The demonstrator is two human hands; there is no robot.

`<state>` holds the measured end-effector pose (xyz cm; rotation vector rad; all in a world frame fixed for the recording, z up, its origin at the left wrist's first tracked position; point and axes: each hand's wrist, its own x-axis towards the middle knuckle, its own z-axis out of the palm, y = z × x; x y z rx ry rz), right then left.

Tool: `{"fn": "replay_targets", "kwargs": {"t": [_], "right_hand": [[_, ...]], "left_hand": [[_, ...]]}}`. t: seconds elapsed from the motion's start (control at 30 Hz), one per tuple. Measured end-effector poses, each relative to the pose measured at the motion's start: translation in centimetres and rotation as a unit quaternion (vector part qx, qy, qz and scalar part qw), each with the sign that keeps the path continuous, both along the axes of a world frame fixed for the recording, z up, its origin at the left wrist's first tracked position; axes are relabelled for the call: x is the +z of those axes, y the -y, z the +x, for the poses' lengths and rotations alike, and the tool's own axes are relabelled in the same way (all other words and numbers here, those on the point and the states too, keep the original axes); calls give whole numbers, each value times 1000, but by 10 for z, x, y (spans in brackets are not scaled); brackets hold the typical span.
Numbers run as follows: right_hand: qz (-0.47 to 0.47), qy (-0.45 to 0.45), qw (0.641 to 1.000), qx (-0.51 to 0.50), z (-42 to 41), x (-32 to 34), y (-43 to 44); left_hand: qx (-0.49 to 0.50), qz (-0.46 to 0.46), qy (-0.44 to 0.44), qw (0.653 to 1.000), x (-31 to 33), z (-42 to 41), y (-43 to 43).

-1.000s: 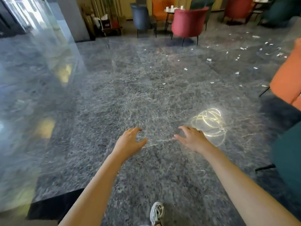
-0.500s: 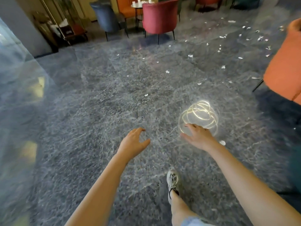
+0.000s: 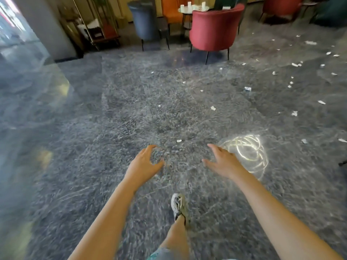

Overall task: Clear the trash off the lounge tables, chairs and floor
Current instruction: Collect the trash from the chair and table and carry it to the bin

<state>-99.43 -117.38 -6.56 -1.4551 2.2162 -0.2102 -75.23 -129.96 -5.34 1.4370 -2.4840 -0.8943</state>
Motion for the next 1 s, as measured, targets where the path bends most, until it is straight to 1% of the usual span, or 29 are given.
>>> {"fn": "replay_targets", "kwargs": {"t": [0.1,0.17,0.23,0.3,0.43,0.53,0.67,0.8,1.0], "right_hand": [[9,-3,1000,1,-54,-16,93],[8,1,1000,-6,-92,-13,161],[0,0,1000,-12,-130,2,231],[-20,-2,1000,-18,-167,20,297],[-62,2,997,-43,-238,46,401],[-71,3,996,-59,-296,41,467],[-66,13,995,-72,-378,13,576],[-73,28,994,-72,-470,4,700],[-74,11,997,-33,-588,38,882]], "left_hand": [[13,12,2,1000,-18,-45,89],[17,16,6,1000,-18,-79,155],[18,8,10,1000,-8,-114,223],[24,-9,-4,1000,10,-153,292],[10,-43,-26,999,38,-237,411],[-9,-34,-35,999,34,-304,486],[-25,-21,-44,998,7,-397,591],[-19,-20,-45,999,0,-487,708],[12,-15,-45,999,26,-601,876]]}}
